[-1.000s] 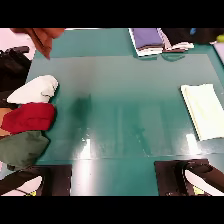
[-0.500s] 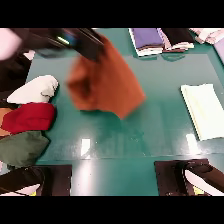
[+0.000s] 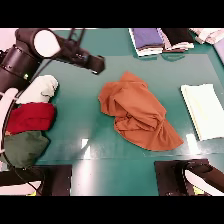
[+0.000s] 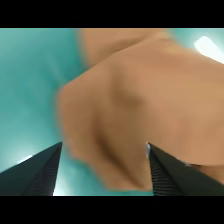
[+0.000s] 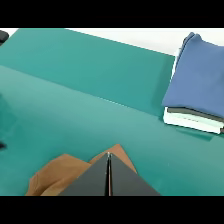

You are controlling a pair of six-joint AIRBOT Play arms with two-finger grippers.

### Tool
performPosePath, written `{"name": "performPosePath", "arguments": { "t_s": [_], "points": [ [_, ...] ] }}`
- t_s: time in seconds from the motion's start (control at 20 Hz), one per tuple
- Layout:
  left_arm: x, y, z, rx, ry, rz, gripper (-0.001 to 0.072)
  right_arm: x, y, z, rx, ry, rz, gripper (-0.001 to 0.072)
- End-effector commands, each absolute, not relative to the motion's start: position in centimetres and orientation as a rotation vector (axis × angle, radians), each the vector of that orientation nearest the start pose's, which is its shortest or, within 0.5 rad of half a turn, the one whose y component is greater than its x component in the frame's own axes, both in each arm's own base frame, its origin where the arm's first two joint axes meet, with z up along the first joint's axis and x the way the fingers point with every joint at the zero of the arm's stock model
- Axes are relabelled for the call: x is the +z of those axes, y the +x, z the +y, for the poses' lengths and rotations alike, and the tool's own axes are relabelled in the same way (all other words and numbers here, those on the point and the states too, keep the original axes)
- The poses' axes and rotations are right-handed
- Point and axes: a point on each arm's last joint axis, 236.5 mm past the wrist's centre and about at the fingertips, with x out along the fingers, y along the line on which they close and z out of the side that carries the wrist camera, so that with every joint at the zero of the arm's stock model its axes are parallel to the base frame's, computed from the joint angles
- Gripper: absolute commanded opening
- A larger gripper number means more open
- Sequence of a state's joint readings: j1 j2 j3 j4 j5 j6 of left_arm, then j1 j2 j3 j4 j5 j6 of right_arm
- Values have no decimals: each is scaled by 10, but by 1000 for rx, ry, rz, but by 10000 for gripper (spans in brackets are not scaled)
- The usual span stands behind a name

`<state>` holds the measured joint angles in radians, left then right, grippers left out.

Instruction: Fold the shirts.

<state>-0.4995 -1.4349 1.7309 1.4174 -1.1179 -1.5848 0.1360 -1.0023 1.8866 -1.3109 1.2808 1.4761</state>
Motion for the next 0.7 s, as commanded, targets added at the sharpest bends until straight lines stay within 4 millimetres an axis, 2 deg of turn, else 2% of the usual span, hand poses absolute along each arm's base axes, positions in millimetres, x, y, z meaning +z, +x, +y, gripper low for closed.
{"name": "performPosePath", "arguments": {
  "t_s": [0.0,0.1,0.2,0.3,0.45,0.65],
  "points": [
    [108,458,-205,-434,-187,999,622,400,338,105,385,3,399,12],
    [59,458,-202,-444,-293,1087,622,394,342,106,386,3,418,12],
    [16,454,-211,-470,-326,1167,621,384,347,107,388,1,454,12],
    [-17,449,-228,-504,-352,1242,621,370,351,110,398,1,504,12],
    [-50,446,-251,-533,-354,1278,621,354,360,112,400,0,560,12],
    [-72,436,-279,-568,-332,1303,621,346,367,117,417,12,582,12]
  ]
}}
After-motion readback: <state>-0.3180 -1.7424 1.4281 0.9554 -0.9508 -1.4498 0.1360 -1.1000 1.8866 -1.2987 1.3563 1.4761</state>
